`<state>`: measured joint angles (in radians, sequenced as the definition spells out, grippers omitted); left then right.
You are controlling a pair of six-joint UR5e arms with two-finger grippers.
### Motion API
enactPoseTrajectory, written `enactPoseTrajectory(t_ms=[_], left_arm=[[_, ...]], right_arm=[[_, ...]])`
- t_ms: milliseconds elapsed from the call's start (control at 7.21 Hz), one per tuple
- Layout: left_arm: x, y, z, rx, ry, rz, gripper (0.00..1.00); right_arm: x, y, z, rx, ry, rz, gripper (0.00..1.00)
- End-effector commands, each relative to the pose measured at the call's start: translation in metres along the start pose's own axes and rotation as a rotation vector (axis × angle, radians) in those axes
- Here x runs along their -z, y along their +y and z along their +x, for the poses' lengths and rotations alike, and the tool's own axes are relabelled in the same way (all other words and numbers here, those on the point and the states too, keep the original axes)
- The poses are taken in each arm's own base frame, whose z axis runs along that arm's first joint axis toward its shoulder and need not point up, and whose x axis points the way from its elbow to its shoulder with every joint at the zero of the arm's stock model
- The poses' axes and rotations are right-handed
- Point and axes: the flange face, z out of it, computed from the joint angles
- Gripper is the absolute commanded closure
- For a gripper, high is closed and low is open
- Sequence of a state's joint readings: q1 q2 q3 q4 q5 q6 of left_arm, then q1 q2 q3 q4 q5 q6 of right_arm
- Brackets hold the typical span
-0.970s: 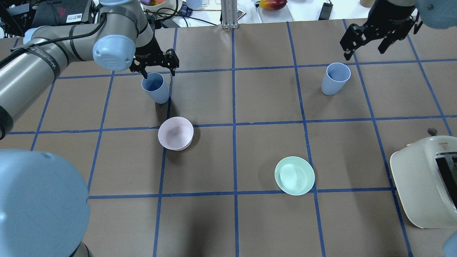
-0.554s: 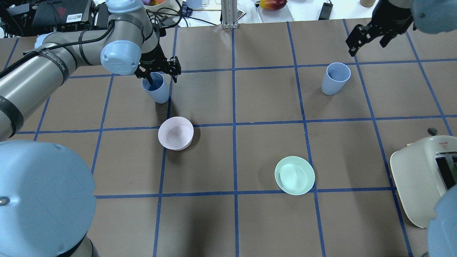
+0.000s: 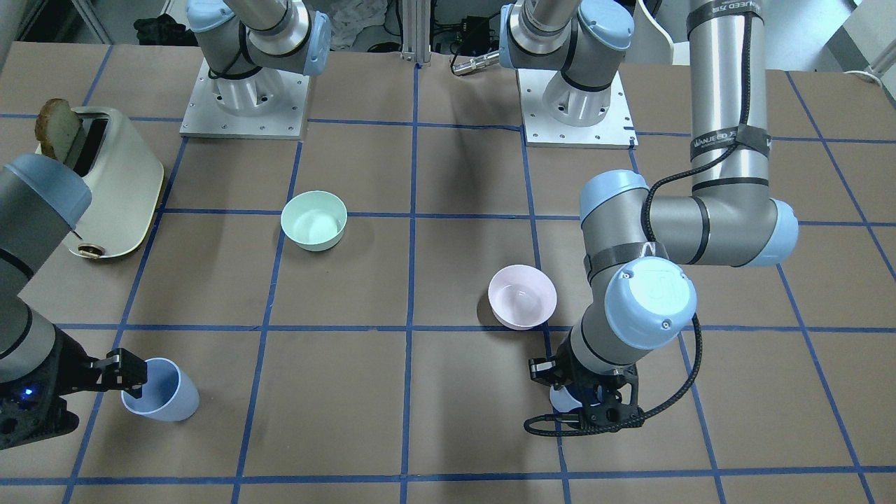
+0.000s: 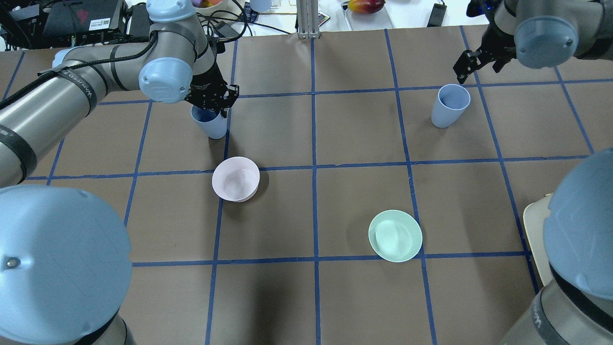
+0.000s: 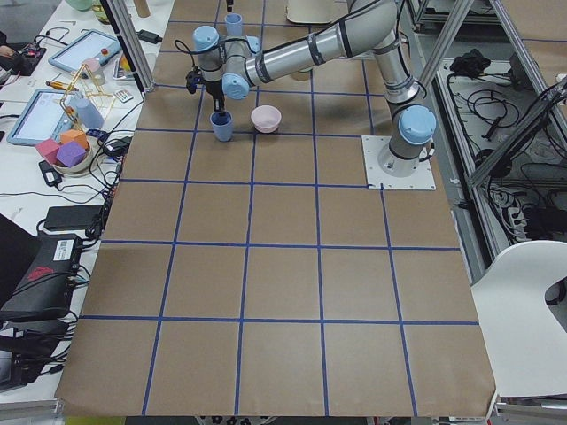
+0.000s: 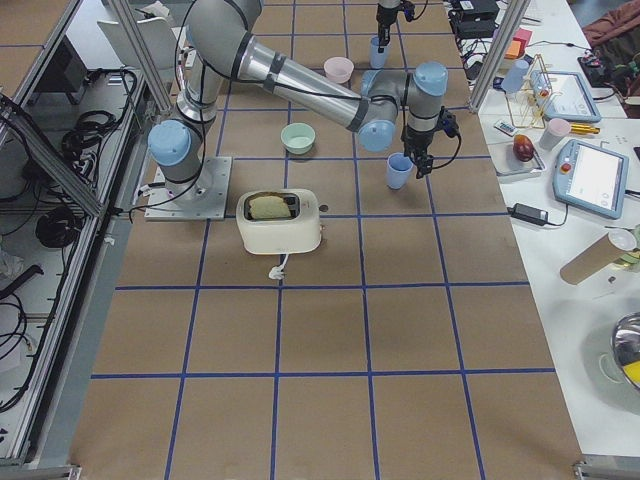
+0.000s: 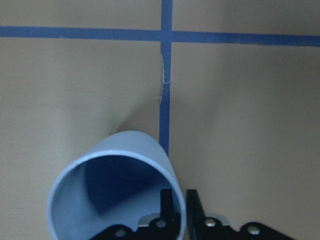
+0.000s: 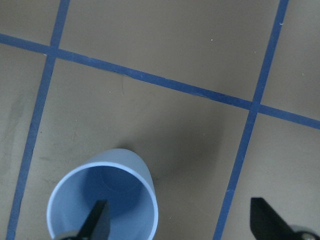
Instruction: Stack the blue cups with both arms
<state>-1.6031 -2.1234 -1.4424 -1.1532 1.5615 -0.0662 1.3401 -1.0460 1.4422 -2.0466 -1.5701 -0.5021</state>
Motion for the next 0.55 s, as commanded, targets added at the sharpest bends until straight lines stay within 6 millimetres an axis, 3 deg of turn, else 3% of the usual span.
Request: enactPoseTrajectory(t_ms=[0, 139, 416], left_arm=[[0.021, 0.023, 0.082, 0.018, 0.005, 0.031, 1.0], [0.02, 0.047, 0.136, 0.088, 0.008, 0.029, 1.0], [0.003, 0.092, 0.213, 0.172, 0.031, -0.004, 1.0]], right_arm=[[-0.031, 0.001, 0.003, -0.004, -0.021, -0.049, 0.02], [-0.038, 0.002, 0.003, -0.01, -0.029, -0.064, 0.08], [-0.043, 0.004, 0.001, -0.014, -0.048, -0.096, 0.61]])
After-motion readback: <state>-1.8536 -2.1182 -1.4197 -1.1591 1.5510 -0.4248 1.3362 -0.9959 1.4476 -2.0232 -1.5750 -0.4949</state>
